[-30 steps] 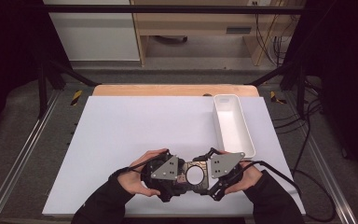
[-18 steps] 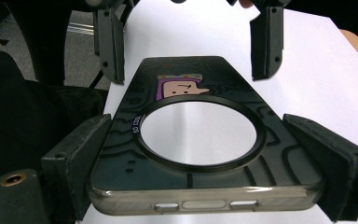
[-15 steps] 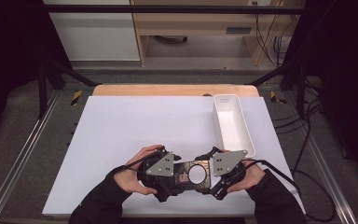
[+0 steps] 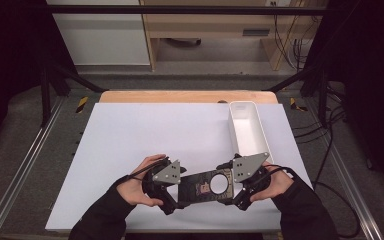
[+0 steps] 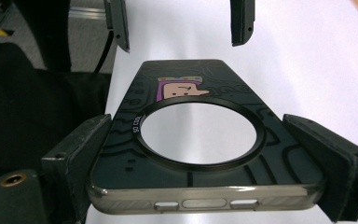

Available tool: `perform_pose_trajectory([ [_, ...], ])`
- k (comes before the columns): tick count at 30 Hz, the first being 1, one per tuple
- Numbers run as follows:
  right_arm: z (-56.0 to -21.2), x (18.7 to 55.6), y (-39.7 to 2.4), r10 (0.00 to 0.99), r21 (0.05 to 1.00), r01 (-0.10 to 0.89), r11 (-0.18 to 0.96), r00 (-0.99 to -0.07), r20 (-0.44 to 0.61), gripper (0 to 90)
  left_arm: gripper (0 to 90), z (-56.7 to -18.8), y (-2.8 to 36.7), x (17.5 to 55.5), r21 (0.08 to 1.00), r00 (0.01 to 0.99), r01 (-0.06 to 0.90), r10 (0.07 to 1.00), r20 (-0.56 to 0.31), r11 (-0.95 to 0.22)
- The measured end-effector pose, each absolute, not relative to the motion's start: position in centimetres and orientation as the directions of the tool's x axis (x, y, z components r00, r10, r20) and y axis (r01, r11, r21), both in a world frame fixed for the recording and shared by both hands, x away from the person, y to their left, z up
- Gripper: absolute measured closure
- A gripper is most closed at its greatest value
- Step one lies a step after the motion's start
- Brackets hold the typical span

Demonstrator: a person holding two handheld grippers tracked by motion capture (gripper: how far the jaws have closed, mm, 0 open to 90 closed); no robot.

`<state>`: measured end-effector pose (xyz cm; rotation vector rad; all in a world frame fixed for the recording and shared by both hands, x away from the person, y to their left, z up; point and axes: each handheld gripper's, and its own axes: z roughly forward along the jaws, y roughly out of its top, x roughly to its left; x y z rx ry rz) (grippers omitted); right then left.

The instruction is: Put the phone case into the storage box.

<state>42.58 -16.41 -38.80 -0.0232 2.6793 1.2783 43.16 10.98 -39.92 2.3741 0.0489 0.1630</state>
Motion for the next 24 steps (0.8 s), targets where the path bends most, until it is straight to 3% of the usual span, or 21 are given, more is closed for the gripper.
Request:
perform_pose_trajectory([
  [24,-35.9,44.0,-13.3,0.013,0.582,-0.050,0.811,-0.995,-0.104,11.9,2.2,-41.0,9.3,44.0,0.610,0.995,0.024,0.079,0.065,-0.792],
])
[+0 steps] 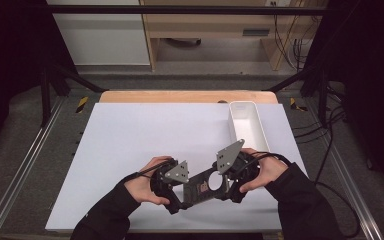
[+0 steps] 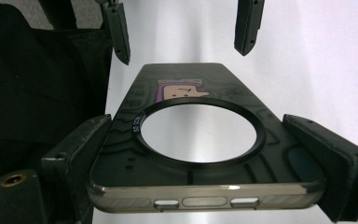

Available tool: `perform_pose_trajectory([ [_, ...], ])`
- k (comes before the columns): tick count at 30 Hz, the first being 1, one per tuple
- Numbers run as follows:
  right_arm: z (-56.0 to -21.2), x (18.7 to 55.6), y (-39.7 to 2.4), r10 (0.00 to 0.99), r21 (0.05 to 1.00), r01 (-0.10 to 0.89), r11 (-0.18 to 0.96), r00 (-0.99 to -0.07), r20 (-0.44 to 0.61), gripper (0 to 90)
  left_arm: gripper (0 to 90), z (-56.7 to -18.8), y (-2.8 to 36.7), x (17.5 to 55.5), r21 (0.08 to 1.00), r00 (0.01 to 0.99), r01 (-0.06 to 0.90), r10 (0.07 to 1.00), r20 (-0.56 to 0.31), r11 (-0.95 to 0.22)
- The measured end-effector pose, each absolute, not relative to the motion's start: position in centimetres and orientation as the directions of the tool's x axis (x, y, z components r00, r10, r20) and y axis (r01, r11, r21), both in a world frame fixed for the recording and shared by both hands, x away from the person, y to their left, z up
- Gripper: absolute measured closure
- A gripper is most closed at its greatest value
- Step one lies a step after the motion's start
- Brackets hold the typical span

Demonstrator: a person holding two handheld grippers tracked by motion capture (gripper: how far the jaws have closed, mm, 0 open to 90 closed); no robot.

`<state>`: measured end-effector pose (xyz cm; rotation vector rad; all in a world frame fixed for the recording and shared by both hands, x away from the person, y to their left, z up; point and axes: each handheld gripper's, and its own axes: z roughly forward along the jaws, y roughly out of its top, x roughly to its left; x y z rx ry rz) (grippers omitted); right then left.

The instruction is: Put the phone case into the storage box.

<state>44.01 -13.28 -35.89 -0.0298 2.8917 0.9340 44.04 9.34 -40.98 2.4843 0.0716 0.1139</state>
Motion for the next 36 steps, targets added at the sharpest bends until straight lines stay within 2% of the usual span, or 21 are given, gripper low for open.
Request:
perform_pose_trajectory([
  [23,-34.8,44.9,-10.8,0.014,0.457,-0.034,0.889,-0.995,-0.102,11.9,2.3,-42.0,7.2,45.2,0.536,0.996,0.026,0.067,0.057,-0.844],
  [36,-34.4,44.9,-9.5,-0.003,0.424,-0.049,0.904,-0.994,-0.107,11.9,5.2,-42.5,6.5,45.6,0.503,0.996,0.026,0.064,0.059,-0.864],
])
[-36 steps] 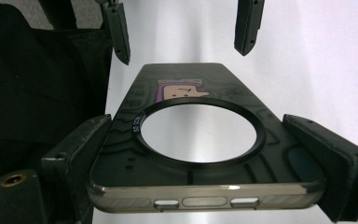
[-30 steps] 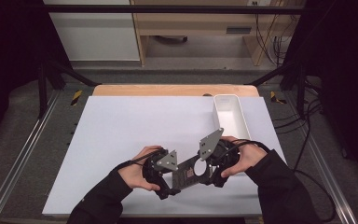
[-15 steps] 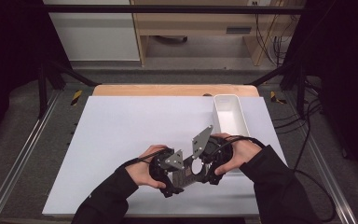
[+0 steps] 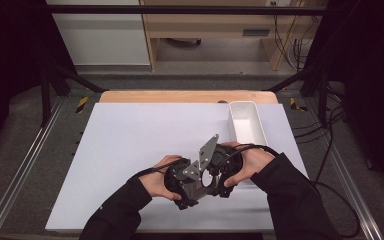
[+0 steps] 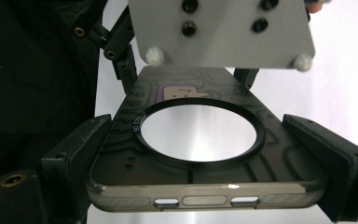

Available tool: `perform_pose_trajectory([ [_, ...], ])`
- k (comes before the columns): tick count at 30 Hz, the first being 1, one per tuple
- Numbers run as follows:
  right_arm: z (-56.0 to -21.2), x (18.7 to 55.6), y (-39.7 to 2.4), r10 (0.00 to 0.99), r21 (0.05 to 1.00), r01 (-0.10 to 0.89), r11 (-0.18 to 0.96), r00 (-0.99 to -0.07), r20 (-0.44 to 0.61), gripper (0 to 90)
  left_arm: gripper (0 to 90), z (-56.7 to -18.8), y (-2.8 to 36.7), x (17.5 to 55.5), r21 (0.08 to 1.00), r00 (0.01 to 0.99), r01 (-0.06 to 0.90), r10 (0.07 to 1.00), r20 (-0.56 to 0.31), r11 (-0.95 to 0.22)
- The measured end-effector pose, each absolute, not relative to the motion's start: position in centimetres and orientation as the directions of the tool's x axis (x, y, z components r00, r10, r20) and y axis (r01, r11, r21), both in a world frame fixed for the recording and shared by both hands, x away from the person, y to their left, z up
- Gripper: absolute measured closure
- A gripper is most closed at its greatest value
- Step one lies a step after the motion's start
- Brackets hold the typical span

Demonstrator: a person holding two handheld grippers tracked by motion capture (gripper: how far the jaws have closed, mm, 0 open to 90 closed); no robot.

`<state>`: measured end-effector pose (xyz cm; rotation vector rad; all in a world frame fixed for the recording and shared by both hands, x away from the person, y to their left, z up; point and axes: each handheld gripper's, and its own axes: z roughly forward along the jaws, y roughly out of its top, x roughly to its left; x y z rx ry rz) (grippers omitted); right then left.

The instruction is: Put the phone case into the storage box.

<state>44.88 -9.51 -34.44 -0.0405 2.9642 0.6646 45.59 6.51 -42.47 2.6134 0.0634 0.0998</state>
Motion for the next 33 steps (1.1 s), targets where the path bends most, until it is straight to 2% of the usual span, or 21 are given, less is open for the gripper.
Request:
perform_pose_trajectory([
  [14,-34.40,44.78,-9.16,-0.013,0.407,-0.056,0.912,-0.994,-0.109,11.9,10.8,-42.61,5.95,45.42,0.484,0.997,0.001,0.036,0.063,-0.875],
  [33,-34.18,44.49,-9.32,-0.020,0.436,-0.077,0.897,-0.991,-0.134,11.0,11.8,-42.47,6.11,45.23,0.505,0.995,-0.022,0.031,0.097,-0.863],
])
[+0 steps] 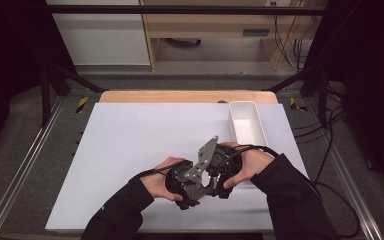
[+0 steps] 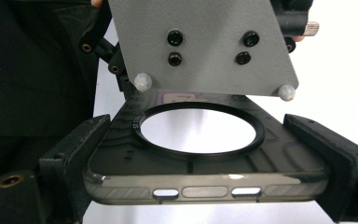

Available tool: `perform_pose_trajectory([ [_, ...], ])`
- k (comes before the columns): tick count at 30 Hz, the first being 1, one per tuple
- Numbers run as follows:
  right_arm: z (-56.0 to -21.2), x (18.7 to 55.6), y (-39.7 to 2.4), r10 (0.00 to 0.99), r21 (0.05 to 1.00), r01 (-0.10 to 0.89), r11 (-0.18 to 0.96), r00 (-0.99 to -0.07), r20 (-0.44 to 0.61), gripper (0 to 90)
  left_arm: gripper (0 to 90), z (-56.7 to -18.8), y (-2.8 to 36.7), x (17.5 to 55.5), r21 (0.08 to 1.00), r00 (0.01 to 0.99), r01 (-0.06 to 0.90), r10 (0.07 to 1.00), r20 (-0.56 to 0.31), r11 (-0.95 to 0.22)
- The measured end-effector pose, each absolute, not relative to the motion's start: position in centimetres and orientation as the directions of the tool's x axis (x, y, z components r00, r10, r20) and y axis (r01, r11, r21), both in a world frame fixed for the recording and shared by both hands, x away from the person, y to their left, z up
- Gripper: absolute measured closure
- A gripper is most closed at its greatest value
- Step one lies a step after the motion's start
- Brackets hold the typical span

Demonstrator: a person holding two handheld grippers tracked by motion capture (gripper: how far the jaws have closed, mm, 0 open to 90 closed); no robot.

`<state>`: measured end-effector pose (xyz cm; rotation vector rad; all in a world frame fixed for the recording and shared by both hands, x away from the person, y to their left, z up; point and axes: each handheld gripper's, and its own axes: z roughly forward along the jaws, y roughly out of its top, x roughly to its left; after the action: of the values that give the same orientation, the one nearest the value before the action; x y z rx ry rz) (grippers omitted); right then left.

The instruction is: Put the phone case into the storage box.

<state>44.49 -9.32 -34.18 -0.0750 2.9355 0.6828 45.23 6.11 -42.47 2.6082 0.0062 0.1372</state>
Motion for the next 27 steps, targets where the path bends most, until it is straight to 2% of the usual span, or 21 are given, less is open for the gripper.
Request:
perform_pose_trajectory([
  [9,-33.6,44.3,-9.7,-0.004,0.504,-0.074,0.861,-0.990,-0.139,5.7,11.8,-42.2,6.5,45.3,0.522,0.994,-0.016,0.045,0.104,-0.853],
  [15,-32.7,44.1,-10.8,0.047,0.567,-0.053,0.822,-0.986,-0.161,2.0,11.8,-42.2,6.9,45.3,0.535,0.994,-0.005,0.056,0.098,-0.845],
  [27,-33.4,44.1,-14.5,0.115,0.691,-0.013,0.723,-0.983,-0.140,3.1,11.7,-42.5,8.4,45.5,0.599,0.993,0.035,0.096,0.070,-0.800],
])
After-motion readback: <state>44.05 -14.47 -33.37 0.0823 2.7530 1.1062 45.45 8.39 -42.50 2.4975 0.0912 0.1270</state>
